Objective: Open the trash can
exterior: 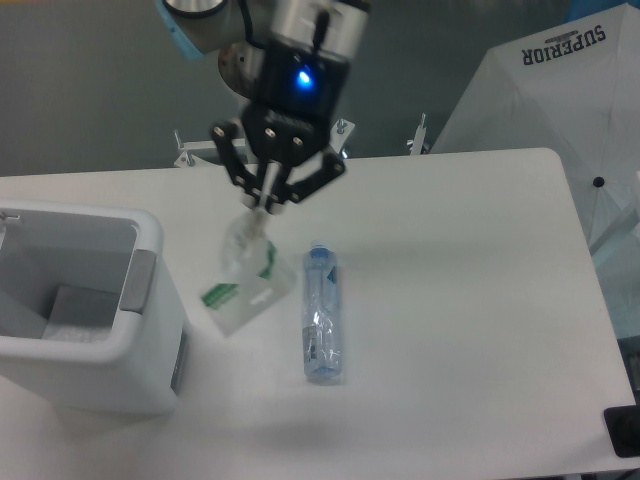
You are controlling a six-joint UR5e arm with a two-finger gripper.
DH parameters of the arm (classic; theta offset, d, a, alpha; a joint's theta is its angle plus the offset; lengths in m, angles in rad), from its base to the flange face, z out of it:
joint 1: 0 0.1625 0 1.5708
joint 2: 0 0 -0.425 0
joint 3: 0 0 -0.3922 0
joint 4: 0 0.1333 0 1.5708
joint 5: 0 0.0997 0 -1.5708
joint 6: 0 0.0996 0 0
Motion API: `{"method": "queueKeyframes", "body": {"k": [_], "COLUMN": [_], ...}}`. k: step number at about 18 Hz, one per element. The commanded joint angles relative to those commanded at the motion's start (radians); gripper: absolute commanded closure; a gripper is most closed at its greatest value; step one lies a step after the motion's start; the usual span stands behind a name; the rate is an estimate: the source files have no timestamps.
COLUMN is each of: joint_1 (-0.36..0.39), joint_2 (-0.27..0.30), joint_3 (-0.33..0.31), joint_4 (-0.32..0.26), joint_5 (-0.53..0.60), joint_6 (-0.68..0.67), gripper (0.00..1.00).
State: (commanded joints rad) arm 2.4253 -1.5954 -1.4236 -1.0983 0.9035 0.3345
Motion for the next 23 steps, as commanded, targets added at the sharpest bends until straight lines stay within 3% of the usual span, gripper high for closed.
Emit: {"method": "queueKeyframes", "body": {"k": [12, 23], "joint_1": [-0.172, -0.178], "joint_2": [0.002, 0.005], "joint_3": [-0.006, -0.008], "joint_4": [0.002, 0.003], "joint_5": [0.0, 0.002], "joint_6": [-0.015, -0.014], "gripper": [0.81, 0.81]}}
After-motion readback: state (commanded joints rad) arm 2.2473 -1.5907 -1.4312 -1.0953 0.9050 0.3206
